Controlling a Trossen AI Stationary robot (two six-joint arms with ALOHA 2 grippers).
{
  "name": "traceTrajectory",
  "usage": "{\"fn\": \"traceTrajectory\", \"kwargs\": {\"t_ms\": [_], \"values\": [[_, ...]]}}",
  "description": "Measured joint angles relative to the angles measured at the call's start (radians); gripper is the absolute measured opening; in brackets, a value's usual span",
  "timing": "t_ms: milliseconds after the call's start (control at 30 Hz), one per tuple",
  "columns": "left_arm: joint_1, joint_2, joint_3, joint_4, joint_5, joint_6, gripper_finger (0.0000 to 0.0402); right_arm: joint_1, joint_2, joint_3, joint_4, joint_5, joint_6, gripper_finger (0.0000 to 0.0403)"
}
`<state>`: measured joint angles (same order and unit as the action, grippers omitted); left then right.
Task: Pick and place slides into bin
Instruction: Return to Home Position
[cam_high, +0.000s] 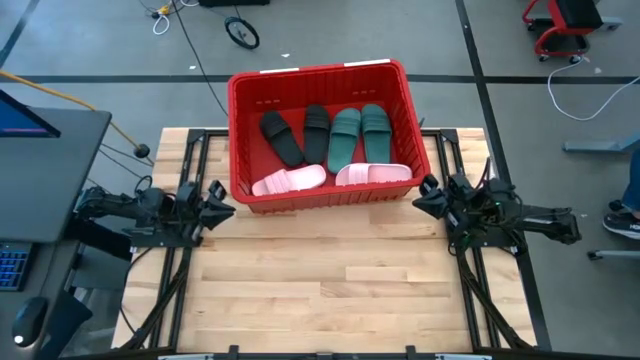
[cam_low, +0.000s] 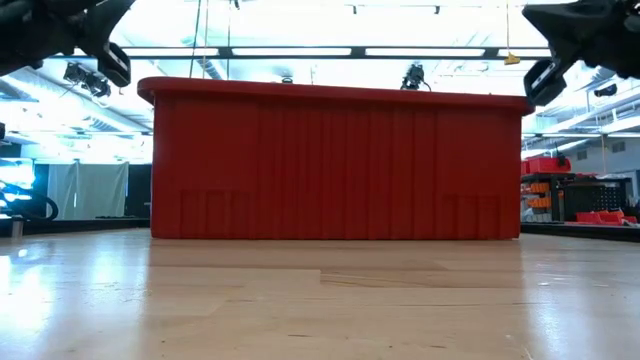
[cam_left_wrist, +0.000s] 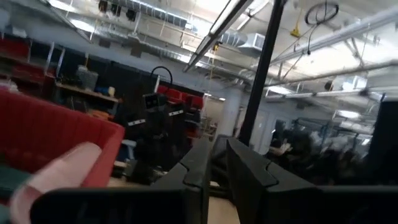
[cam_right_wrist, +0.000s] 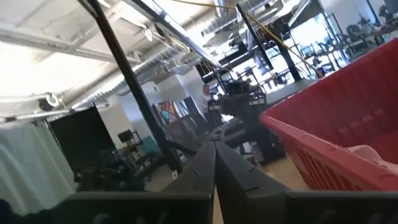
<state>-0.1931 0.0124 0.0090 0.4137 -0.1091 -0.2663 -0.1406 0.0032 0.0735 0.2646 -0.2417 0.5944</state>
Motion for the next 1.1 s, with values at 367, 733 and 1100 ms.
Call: {"fn": "traceTrajectory", "kwargs": {"t_ms": [367, 733, 1100], "values": [[0.0, 0.0, -0.001, 0.0, -0.001, -0.112, 0.0057, 0.0, 0.0, -0.031, 0.011, -0.008, -0.122, 0.0014], [0.0, 0.0, -0.001, 0.0, -0.001, -0.115, 0.0053, 0.0, 0.012, -0.028, -0.074, -0.005, -0.159, 0.0014], [0.0, 0.0, -0.001, 0.001, 0.0, -0.115, 0.006, -0.001, 0.018, 0.015, -0.094, -0.007, -0.183, 0.0014]]}}
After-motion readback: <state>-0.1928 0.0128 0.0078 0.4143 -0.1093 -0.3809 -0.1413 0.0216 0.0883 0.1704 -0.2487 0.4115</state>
